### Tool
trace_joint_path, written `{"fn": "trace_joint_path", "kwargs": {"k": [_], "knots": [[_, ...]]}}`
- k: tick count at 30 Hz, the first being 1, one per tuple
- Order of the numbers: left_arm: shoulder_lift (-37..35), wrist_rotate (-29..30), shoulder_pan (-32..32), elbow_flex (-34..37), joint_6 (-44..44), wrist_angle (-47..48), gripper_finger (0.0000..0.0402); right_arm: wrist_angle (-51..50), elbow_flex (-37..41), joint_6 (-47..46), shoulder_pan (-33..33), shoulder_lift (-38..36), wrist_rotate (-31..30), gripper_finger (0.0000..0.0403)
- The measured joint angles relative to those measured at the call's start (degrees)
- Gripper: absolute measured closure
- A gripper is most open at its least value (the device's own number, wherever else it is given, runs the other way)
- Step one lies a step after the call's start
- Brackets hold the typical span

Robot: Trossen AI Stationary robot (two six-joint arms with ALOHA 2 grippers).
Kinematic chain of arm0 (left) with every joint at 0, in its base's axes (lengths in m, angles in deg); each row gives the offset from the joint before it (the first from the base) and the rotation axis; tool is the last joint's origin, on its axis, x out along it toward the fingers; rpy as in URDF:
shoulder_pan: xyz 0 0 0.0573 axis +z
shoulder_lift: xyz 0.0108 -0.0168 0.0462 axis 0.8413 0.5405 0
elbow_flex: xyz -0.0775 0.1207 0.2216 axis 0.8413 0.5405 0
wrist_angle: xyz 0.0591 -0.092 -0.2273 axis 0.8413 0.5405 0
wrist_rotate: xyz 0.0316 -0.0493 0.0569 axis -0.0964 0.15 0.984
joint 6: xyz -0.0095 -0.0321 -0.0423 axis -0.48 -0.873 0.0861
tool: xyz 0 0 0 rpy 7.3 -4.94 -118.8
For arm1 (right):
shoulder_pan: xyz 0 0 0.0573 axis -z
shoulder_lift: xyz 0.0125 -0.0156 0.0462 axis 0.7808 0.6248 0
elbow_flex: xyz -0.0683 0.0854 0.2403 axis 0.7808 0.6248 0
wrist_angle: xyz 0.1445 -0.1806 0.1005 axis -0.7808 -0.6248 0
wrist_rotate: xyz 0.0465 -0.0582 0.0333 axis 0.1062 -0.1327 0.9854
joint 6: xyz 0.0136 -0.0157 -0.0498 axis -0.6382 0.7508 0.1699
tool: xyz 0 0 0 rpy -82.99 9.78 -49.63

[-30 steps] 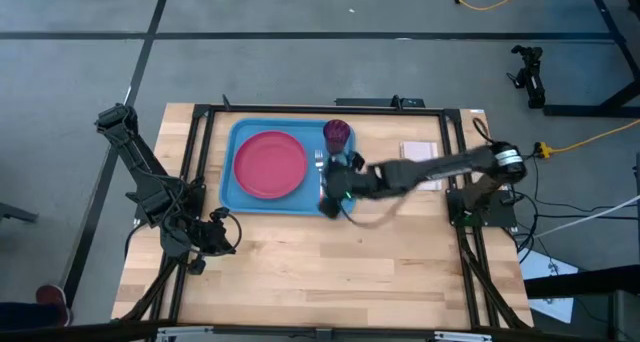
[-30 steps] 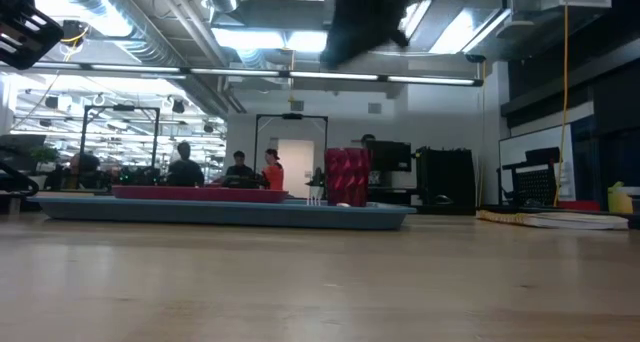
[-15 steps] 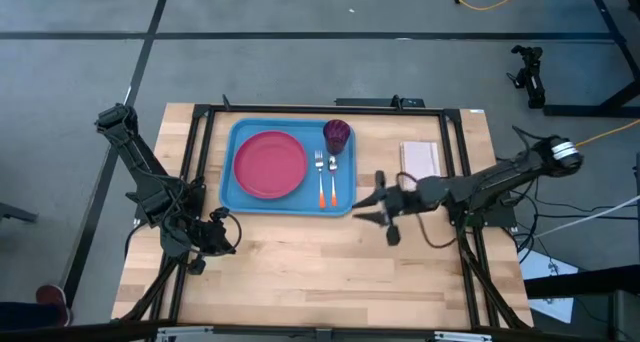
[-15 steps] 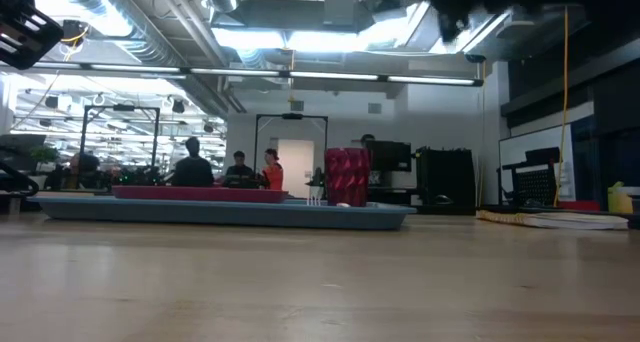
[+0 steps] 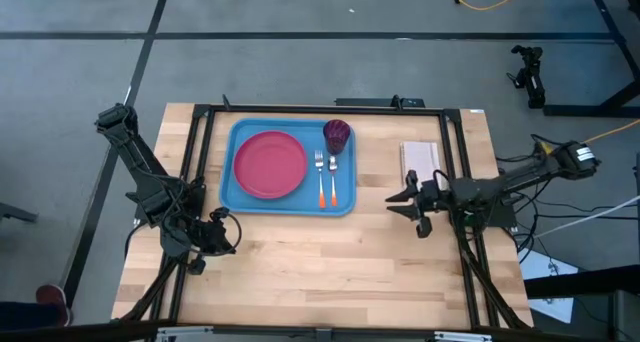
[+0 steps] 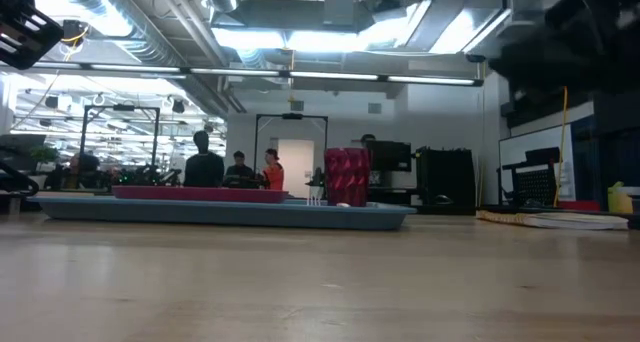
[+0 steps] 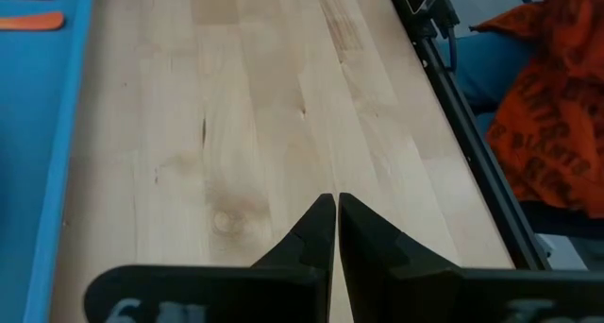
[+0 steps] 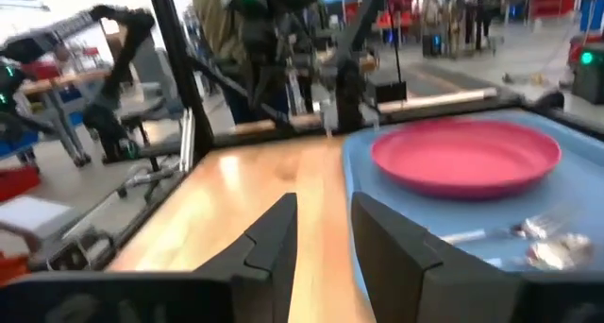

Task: Pick and place plate/cup/fork/spoon on tray
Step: Return to Home Position

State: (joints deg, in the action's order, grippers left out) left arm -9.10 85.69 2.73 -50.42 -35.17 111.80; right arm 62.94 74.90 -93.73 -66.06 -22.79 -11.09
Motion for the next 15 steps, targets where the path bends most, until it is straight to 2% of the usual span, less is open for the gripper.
{"fn": "trace_joint_path", "kwargs": {"k": [6, 11, 15], "knots": [[0.0, 0.0, 0.0, 0.0, 0.0, 0.0, 0.039, -10.3, -0.2, 2.2, 0.7, -8.1, 0.7, 0.0295], [0.0, -0.1, 0.0, 0.0, 0.0, 0.0, 0.039, -22.7, -0.2, 3.1, 2.8, -16.5, 2.2, 0.0295], [0.0, 0.0, 0.0, 0.0, 0.0, 0.0, 0.039, -27.9, -0.1, 5.1, 4.4, -23.9, 7.9, 0.0295]]}}
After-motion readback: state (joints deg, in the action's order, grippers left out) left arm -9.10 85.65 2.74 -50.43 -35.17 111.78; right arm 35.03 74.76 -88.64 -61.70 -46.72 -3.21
